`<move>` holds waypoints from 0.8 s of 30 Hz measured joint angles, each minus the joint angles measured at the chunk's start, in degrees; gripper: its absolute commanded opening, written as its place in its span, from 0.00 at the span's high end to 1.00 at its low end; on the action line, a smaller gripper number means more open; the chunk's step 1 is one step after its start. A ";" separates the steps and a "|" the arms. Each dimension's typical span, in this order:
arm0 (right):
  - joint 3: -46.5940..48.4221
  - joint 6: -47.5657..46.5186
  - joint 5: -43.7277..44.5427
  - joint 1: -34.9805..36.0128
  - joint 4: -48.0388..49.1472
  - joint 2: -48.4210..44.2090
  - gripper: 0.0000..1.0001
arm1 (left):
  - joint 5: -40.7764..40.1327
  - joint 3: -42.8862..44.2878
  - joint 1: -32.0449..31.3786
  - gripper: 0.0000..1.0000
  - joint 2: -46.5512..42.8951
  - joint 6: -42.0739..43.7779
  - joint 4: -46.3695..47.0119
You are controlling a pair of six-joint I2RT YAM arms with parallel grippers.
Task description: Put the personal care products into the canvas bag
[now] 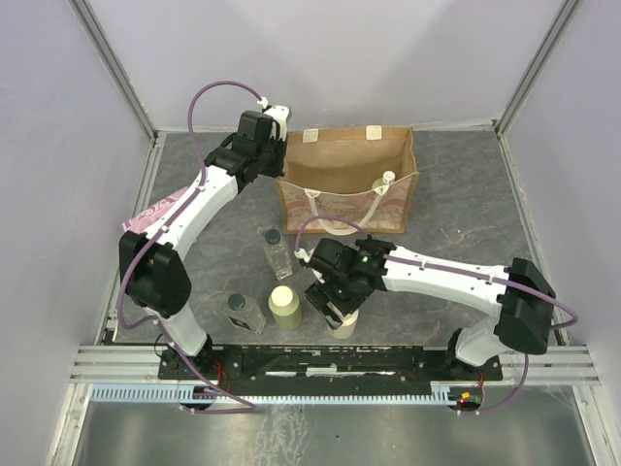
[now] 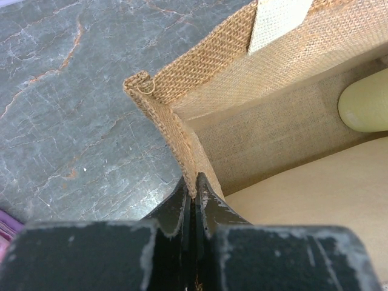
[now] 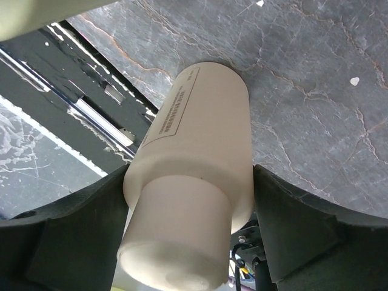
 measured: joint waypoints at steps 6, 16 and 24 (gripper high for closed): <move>-0.42 0.04 1.25 0.87 0.07 2.10 0.13 | -0.07 -0.17 0.00 0.97 -0.17 0.00 0.04; 2.97 -0.59 4.90 3.89 -2.64 6.36 0.29 | -0.37 -1.49 0.00 0.97 -1.42 0.09 0.04; 3.87 -1.07 6.14 4.74 -3.69 7.17 0.79 | -0.50 -1.90 0.00 0.97 -1.64 0.24 0.39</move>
